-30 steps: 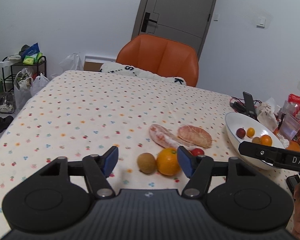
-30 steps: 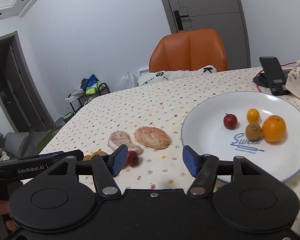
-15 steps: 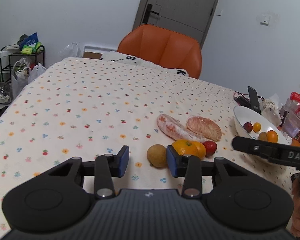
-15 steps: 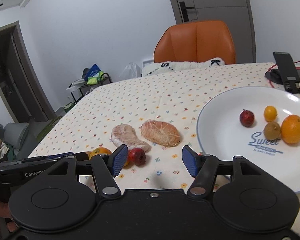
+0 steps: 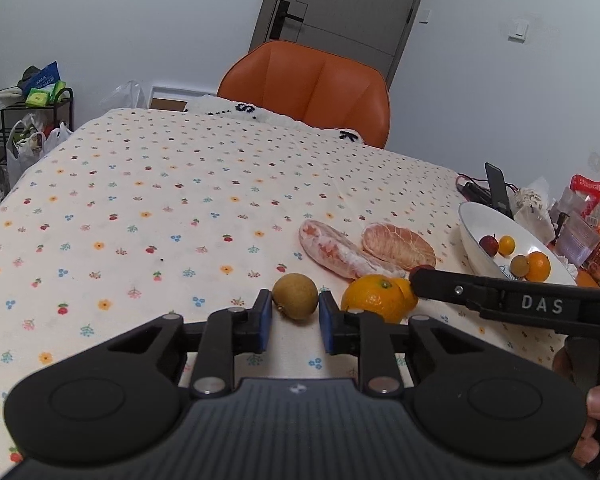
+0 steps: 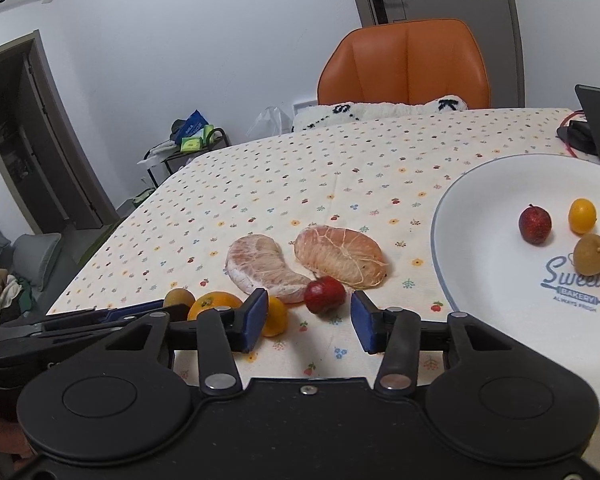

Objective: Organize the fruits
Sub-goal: 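Grasp the second kiwi with the left tool while the right tool grasps a red plum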

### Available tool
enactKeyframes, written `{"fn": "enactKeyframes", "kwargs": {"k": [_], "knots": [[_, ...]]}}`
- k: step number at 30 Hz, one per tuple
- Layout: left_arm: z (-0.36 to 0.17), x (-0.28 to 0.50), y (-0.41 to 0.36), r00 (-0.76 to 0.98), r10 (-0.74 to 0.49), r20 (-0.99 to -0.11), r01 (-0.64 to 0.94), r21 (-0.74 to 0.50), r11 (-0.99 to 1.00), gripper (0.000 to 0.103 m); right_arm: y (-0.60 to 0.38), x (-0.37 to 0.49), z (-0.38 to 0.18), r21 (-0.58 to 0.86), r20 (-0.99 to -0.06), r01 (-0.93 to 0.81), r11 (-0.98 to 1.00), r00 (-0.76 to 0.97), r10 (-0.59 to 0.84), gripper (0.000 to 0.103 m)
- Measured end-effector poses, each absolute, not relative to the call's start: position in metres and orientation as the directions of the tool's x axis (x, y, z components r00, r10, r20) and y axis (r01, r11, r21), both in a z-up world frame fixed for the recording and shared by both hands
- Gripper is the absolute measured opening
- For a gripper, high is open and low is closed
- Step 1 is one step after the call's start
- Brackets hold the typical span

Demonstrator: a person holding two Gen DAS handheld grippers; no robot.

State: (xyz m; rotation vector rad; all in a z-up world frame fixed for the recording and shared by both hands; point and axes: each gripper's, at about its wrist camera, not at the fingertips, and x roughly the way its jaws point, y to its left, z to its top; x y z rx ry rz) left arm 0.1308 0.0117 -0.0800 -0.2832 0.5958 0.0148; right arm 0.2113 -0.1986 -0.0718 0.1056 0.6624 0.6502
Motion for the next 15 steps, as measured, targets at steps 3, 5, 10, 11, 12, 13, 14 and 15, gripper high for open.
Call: {"fn": "enactKeyframes", "kwargs": {"k": [3,5,10,11,12,13,14,15], "knots": [[-0.0797,0.13,0.0125,0.829,-0.062,-0.556,-0.101,-0.258,0.961,0.023,-0.196,0.2136,-0.0714,0.287,-0.533,-0.525,0.801,0.608,0.589,0.046],[-0.0783,0.1294,0.0141,0.831,-0.054,-0.554,-0.109,-0.255,0.961,0.023,-0.1941,0.2142,-0.0709,0.279,-0.53,-0.524,0.805,0.614,0.584,0.046],[-0.0736,0.1255,0.0193,0.837,-0.039,-0.546,-0.121,-0.254,0.96,0.023,-0.192,0.2139,-0.0709,0.263,-0.529,-0.521,0.812,0.626,0.573,0.042],[-0.0731,0.1249,0.0197,0.837,-0.038,-0.545,-0.122,-0.253,0.96,0.023,-0.1926,0.2141,-0.071,0.264,-0.53,-0.519,0.813,0.626,0.572,0.041],[-0.0727,0.1243,0.0198,0.838,-0.037,-0.545,-0.122,-0.253,0.96,0.023,-0.1933,0.2143,-0.0708,0.266,-0.532,-0.516,0.814,0.626,0.57,0.041],[-0.0724,0.1238,0.0195,0.838,-0.038,-0.544,-0.121,-0.253,0.96,0.023,-0.194,0.2141,-0.0703,0.265,-0.533,-0.512,0.817,0.628,0.567,0.038],[-0.0722,0.1233,0.0193,0.838,-0.038,-0.544,-0.12,-0.252,0.96,0.023,-0.1948,0.214,-0.0699,0.267,-0.534,-0.509,0.819,0.629,0.565,0.033],[-0.072,0.1229,0.0191,0.838,-0.038,-0.544,-0.121,-0.253,0.96,0.023,-0.1956,0.2138,-0.0694,0.269,-0.534,-0.506,0.82,0.63,0.564,0.031]]}}
